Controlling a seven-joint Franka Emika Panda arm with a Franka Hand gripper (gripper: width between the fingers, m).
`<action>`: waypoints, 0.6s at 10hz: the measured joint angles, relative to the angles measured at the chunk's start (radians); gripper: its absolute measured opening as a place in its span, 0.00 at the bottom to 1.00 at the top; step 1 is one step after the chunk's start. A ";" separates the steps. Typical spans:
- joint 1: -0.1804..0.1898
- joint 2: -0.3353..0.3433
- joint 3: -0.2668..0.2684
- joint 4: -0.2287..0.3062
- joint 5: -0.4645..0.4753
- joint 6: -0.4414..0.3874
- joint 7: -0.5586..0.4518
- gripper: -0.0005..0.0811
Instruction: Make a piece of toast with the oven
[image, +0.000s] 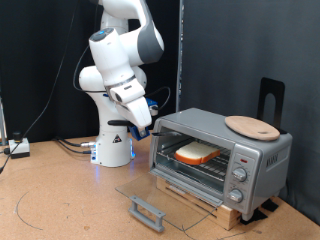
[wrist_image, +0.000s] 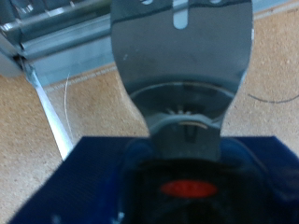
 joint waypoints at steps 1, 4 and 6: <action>0.000 -0.016 0.001 0.006 -0.003 -0.027 0.008 0.49; -0.001 -0.032 0.008 0.005 -0.015 -0.034 0.013 0.49; 0.028 -0.033 -0.039 0.014 0.073 -0.197 -0.096 0.49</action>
